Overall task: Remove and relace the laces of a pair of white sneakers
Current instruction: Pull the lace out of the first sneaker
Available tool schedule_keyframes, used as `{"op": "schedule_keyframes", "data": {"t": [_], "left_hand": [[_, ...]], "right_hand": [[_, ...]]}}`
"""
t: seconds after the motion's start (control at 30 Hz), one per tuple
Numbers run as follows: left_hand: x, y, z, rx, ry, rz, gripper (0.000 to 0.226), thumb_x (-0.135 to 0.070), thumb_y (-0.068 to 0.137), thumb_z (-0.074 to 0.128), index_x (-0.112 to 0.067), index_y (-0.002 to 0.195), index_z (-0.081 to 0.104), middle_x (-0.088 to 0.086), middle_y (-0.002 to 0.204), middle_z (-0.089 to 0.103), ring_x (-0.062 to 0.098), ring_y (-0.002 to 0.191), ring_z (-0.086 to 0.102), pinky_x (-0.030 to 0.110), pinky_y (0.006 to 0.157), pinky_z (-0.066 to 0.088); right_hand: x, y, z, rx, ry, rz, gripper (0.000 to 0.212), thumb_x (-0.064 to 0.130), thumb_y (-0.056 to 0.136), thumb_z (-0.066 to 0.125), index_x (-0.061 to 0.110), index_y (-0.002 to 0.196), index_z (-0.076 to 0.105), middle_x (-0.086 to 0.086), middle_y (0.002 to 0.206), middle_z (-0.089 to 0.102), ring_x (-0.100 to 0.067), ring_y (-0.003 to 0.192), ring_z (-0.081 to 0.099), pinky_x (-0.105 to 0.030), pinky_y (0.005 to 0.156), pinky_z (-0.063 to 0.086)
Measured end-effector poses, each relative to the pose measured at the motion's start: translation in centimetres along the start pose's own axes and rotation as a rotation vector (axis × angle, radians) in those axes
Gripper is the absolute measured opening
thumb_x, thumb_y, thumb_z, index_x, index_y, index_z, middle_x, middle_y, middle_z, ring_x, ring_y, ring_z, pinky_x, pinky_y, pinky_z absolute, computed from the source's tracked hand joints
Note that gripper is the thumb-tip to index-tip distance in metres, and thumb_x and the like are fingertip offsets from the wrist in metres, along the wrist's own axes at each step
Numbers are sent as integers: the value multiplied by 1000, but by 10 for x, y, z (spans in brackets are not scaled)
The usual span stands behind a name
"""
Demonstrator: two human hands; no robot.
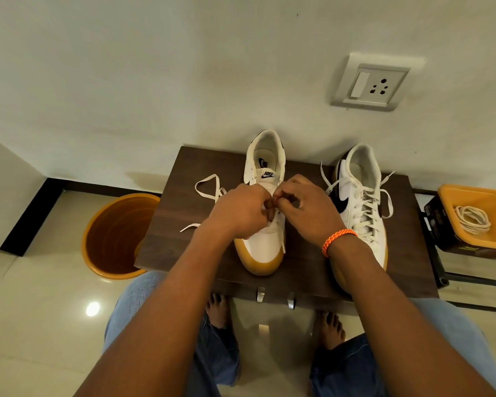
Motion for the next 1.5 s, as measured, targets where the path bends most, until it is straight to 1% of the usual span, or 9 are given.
{"op": "schedule_keyframes", "data": {"t": [0.07, 0.2, 0.33, 0.43, 0.53, 0.97, 1.13, 1.3, 1.5], "left_hand": [[6, 3, -7, -99, -3, 0, 5, -29, 98, 65, -33, 99, 68, 3, 109, 72, 23, 91, 70, 49, 85, 61], [16, 3, -28, -314, -124, -33, 11, -29, 103, 59, -36, 96, 63, -3, 100, 73, 20, 90, 69, 50, 82, 60], [11, 3, -11, -74, -258, -22, 11, -22, 102, 61, -31, 99, 67, 2, 65, 73, 26, 51, 68, 39, 58, 62], [8, 0, 2, 96, -285, -23, 10, -20, 97, 70, -25, 105, 72, 7, 60, 71, 30, 47, 61, 34, 52, 56], [9, 0, 6, 97, -257, -34, 11, -17, 98, 71, -22, 107, 76, 6, 56, 70, 25, 45, 59, 34, 55, 58], [4, 0, 2, -24, -40, -46, 2, -27, 103, 66, -27, 101, 68, -3, 64, 74, 11, 46, 69, 34, 66, 64], [-5, -1, -1, -199, 280, -16, 26, -40, 100, 66, -21, 118, 67, 6, 110, 71, 28, 92, 72, 42, 81, 60], [-14, -3, 0, -330, 422, -13, 31, -40, 103, 62, -16, 121, 62, 9, 112, 71, 31, 96, 71, 40, 77, 53], [0, -7, -32, -487, -73, -58, 12, -35, 103, 55, -28, 106, 65, -1, 94, 72, 22, 87, 69, 46, 79, 59]], "right_hand": [[0, 0, 0, 5, -3, -1, 13, 30, 99, 60, 28, 95, 72, 7, 105, 58, -10, 94, 59, -42, 84, 57], [-1, 0, -1, 9, 10, 6, 12, 29, 99, 62, 28, 94, 73, 8, 105, 58, -10, 95, 59, -43, 85, 57], [-2, 1, -2, 12, 12, 13, 12, 30, 98, 62, 28, 95, 74, 7, 106, 58, -11, 95, 60, -43, 85, 57], [-2, 1, -1, 14, 4, 12, 12, 29, 98, 61, 29, 94, 72, 7, 105, 58, -11, 95, 60, -41, 85, 57], [-1, 1, 0, 13, 8, 14, 13, 28, 98, 61, 33, 90, 70, 7, 106, 58, -13, 96, 60, -41, 86, 57], [-1, 1, 0, 21, -13, 22, 13, 29, 99, 61, 28, 96, 73, 5, 108, 59, -14, 97, 60, -40, 85, 57], [-1, 0, -1, 24, -15, 31, 13, 28, 100, 61, 28, 96, 74, 5, 110, 60, -14, 99, 60, -37, 87, 57], [1, -1, -2, 13, -11, 21, 14, 28, 100, 61, 26, 97, 74, 5, 110, 60, -13, 98, 60, -39, 87, 57], [0, -2, -3, 32, 4, 20, 13, 30, 101, 61, 33, 98, 74, 6, 104, 56, -12, 94, 60, -44, 84, 58]]}}
Point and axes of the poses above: each hand's wrist, its own y-axis towards the middle knuckle, its own z-axis out of the palm, x = y × z, the point moved 8 cm from there along y, towards the middle knuckle
